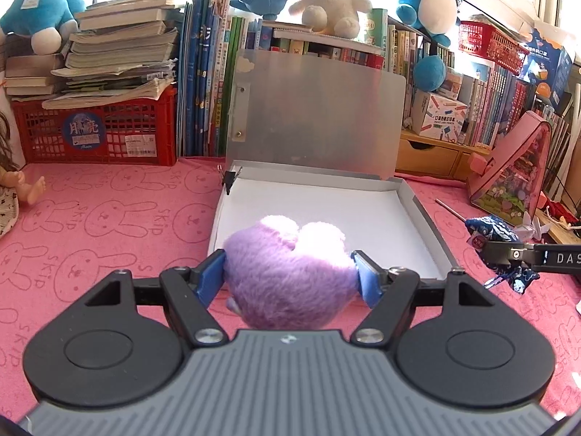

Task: Organize objects
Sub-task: 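Carry the purple plush and blue pouch into the open white box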

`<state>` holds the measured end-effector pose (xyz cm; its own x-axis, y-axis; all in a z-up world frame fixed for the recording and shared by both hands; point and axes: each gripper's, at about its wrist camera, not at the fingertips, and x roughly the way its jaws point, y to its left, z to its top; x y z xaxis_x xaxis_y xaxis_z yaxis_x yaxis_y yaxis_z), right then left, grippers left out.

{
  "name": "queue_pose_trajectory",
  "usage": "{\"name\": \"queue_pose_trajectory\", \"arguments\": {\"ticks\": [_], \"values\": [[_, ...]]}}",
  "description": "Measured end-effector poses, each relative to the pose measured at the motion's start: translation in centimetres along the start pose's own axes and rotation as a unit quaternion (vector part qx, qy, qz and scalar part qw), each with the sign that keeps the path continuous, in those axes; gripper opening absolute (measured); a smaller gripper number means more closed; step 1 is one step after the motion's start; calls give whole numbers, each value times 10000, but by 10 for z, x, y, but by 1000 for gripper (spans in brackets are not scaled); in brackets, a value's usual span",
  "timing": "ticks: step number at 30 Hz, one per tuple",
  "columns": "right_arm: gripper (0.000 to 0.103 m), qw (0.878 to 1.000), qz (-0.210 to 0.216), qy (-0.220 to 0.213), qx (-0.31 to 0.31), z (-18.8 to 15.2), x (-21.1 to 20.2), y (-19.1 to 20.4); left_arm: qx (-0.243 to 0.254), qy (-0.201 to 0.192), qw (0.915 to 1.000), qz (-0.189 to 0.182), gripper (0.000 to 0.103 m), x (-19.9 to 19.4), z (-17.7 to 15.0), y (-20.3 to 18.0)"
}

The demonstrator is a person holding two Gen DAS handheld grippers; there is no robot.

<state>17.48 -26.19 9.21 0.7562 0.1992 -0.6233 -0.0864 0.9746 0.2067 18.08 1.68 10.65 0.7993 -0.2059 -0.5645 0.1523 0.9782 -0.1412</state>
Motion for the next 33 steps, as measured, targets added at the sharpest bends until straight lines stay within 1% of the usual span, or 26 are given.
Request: {"name": "queue_pose_trajectory", "arguments": {"ticks": [3,6,8,10,11,13,15,21,28,33], "values": [[57,9998,37,174,75,16,21,-6,-130,155,9998,-5,77,27,15,2],[58,9996,21,245,145,29,42,-11,-252,304,9992,1,77,56,26,4],[58,9992,96,322,193,36,56,-12,-221,325,9992,55,77,72,29,3],[58,9987,202,383,265,40,68,-12,-154,334,9993,117,77,87,31,2],[59,9985,258,425,249,42,76,-10,-120,411,9990,143,77,96,31,0],[59,9982,267,468,246,43,88,-8,-220,611,9976,222,77,113,32,0],[59,9980,220,547,244,42,101,-5,-313,710,9967,250,77,125,32,1],[59,9969,98,746,232,34,126,1,-143,832,9955,426,77,145,25,-2],[59,9961,-21,859,221,30,139,2,22,924,9943,529,77,152,20,-2],[59,9955,-58,929,171,24,145,1,44,1015,9932,575,78,157,16,0]]}}
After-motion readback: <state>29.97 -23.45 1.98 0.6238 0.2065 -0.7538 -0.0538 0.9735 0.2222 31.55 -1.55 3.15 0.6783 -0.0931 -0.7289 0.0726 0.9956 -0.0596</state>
